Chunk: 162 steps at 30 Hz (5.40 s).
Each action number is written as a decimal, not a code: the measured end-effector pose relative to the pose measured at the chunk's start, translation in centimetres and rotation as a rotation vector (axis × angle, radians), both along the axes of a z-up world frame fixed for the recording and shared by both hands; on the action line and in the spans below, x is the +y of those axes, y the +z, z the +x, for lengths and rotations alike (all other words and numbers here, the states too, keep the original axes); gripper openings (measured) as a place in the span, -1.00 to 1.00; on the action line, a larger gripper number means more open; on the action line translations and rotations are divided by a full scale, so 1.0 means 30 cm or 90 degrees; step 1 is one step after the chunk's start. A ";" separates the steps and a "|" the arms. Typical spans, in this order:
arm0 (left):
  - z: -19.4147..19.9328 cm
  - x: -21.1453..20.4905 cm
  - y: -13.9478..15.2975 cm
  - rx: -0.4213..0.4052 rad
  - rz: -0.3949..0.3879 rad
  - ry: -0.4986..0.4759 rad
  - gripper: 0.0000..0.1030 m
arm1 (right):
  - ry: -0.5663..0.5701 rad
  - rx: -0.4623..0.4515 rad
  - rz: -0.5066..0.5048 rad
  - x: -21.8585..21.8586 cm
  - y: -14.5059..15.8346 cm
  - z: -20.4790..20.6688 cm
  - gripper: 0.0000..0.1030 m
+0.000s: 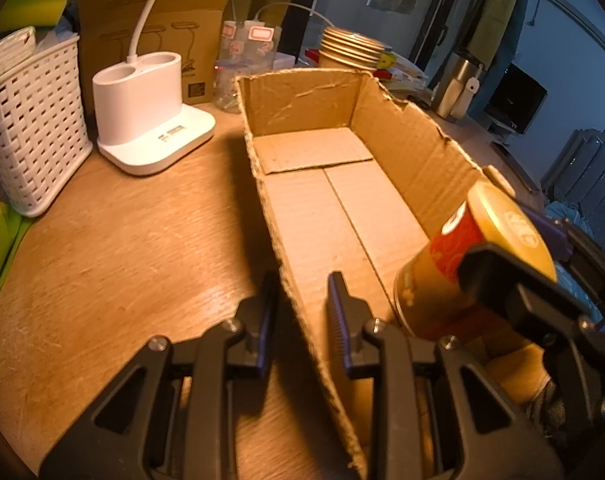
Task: Organize rigid objects
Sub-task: 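Carry the jar into the box with the right tool and release, then move the right tool back to the black key fob and grasp it, then lift the key fob into the box beside the jar and open the right tool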
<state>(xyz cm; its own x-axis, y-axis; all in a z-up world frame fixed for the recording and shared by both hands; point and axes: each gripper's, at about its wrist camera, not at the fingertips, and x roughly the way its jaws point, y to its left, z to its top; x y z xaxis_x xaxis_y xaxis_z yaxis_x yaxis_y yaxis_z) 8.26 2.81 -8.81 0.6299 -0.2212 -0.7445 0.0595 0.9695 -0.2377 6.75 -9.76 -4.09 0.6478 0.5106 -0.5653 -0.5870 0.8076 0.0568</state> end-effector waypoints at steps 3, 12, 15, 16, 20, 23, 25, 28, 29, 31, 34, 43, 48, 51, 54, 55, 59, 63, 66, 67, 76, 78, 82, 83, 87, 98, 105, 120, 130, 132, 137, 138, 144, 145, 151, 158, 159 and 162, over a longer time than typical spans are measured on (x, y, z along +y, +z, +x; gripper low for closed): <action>-0.003 -0.002 0.002 -0.002 0.000 -0.001 -0.48 | 0.001 0.007 -0.004 0.003 -0.010 0.001 0.18; -0.008 -0.007 0.006 -0.003 -0.001 -0.002 -0.48 | 0.013 0.024 0.013 -0.016 -0.008 0.006 0.32; -0.008 -0.007 0.007 -0.003 -0.001 -0.001 -0.48 | 0.006 0.011 0.020 -0.029 0.006 -0.003 0.33; -0.008 -0.007 0.007 -0.003 -0.002 -0.001 -0.48 | 0.004 0.007 0.023 -0.033 0.012 -0.005 0.33; -0.007 -0.005 0.007 -0.003 -0.002 -0.001 -0.48 | -0.006 -0.022 0.044 -0.068 0.054 -0.021 0.33; -0.007 -0.005 0.007 -0.003 -0.002 -0.001 -0.47 | -0.024 -0.042 0.055 -0.102 0.084 -0.024 0.33; -0.008 -0.006 0.006 -0.003 -0.002 -0.001 -0.47 | -0.045 -0.053 0.059 -0.135 0.099 -0.018 0.33; -0.008 -0.006 0.007 -0.003 -0.002 -0.001 -0.47 | -0.073 -0.059 0.064 -0.187 0.106 -0.003 0.33; -0.007 -0.006 0.007 -0.003 -0.003 -0.002 -0.47 | -0.087 -0.060 0.065 -0.209 0.106 0.004 0.33; -0.008 -0.006 0.006 -0.003 -0.002 -0.001 -0.47 | -0.112 -0.061 0.062 -0.245 0.102 0.021 0.33; -0.008 -0.006 0.006 -0.003 -0.002 -0.001 -0.47 | -0.141 -0.057 0.062 -0.292 0.092 0.043 0.33; -0.008 -0.006 0.006 -0.003 -0.002 -0.001 -0.47 | -0.170 -0.048 0.030 -0.336 0.026 0.105 0.33; -0.009 -0.008 0.005 -0.003 -0.002 -0.001 -0.47 | -0.155 -0.035 0.012 -0.307 -0.010 0.128 0.33; -0.009 -0.008 0.005 -0.003 -0.002 -0.001 -0.47 | -0.147 -0.033 0.002 -0.290 -0.026 0.139 0.33; -0.008 -0.008 0.005 -0.003 -0.002 -0.001 -0.47 | -0.143 -0.029 -0.004 -0.283 -0.038 0.153 0.33; -0.009 -0.008 0.005 -0.003 -0.002 -0.001 -0.47 | -0.142 -0.028 -0.005 -0.282 -0.040 0.157 0.33; -0.008 -0.007 0.005 -0.003 -0.002 -0.001 -0.47 | -0.133 -0.027 -0.008 -0.284 -0.045 0.173 0.24; -0.009 -0.009 0.006 -0.003 -0.003 -0.001 -0.47 | -0.121 -0.019 -0.021 -0.277 -0.058 0.185 0.16; -0.009 -0.009 0.006 -0.003 -0.003 -0.001 -0.47 | -0.130 -0.014 -0.026 -0.282 -0.064 0.192 0.16; -0.009 -0.009 0.006 -0.003 -0.003 -0.001 -0.47 | -0.134 -0.014 -0.024 -0.286 -0.064 0.195 0.16; -0.008 -0.009 0.006 -0.003 -0.003 -0.002 -0.47 | -0.185 -0.027 0.012 -0.374 -0.036 0.217 0.16; -0.008 -0.009 0.005 -0.003 -0.003 -0.002 -0.47 | -0.203 -0.025 0.011 -0.395 -0.038 0.235 0.16; -0.008 -0.008 0.005 -0.003 -0.003 -0.001 -0.47 | -0.232 -0.009 0.000 -0.432 -0.053 0.280 0.16; -0.008 -0.008 0.005 -0.003 -0.003 -0.002 -0.47 | -0.235 0.006 0.003 -0.445 -0.060 0.295 0.16; -0.008 -0.008 0.005 -0.003 -0.003 -0.001 -0.47 | -0.245 0.052 -0.004 -0.465 -0.088 0.342 0.16; -0.009 -0.009 0.005 -0.003 -0.004 -0.002 -0.47 | -0.242 0.105 -0.108 -0.414 -0.135 0.425 0.17; -0.011 -0.014 0.005 -0.003 -0.004 -0.003 -0.47 | -0.221 0.128 -0.159 -0.385 -0.165 0.489 0.17; -0.010 -0.013 0.005 -0.003 -0.004 -0.003 -0.47 | -0.206 0.107 -0.139 -0.400 -0.135 0.464 -0.26; -0.010 -0.013 0.005 -0.003 -0.004 -0.003 -0.47 | -0.206 0.071 -0.101 -0.418 -0.059 0.404 -0.27; -0.010 -0.013 0.005 -0.003 -0.004 -0.003 -0.47 | -0.204 0.061 -0.097 -0.417 -0.039 0.390 -0.27; -0.010 -0.014 0.005 -0.003 -0.004 -0.003 -0.47 | -0.200 0.038 -0.088 -0.413 0.012 0.356 -0.27; -0.010 -0.012 0.005 -0.003 -0.004 -0.003 -0.47 | -0.199 0.035 -0.086 -0.412 0.021 0.350 -0.27; -0.010 -0.012 0.004 -0.003 -0.004 -0.003 -0.47 | -0.187 0.003 -0.068 -0.396 0.093 0.302 -0.27; -0.010 -0.013 0.004 -0.003 -0.004 -0.003 -0.47 | -0.182 -0.004 -0.065 -0.389 0.109 0.290 -0.27; -0.009 -0.012 0.004 -0.003 -0.004 -0.003 -0.47 | -0.147 -0.047 -0.052 -0.333 0.196 0.208 -0.27; -0.009 -0.012 0.004 -0.003 -0.004 -0.003 -0.47 | -0.100 -0.083 -0.037 -0.262 0.269 0.131 -0.27; -0.009 -0.012 0.004 -0.003 -0.004 -0.003 -0.47 | -0.095 -0.086 -0.037 -0.253 0.273 0.124 -0.27; -0.009 -0.011 0.004 -0.003 -0.005 -0.004 -0.47 | -0.072 -0.092 -0.034 -0.217 0.285 0.094 -0.27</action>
<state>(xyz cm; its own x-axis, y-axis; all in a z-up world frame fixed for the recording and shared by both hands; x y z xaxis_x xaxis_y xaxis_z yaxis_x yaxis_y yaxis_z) 8.00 2.47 -8.69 0.6325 -0.2305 -0.7394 0.0661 0.9673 -0.2449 9.58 -16.26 4.45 0.7756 0.4013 -0.4872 -0.4909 0.8687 -0.0660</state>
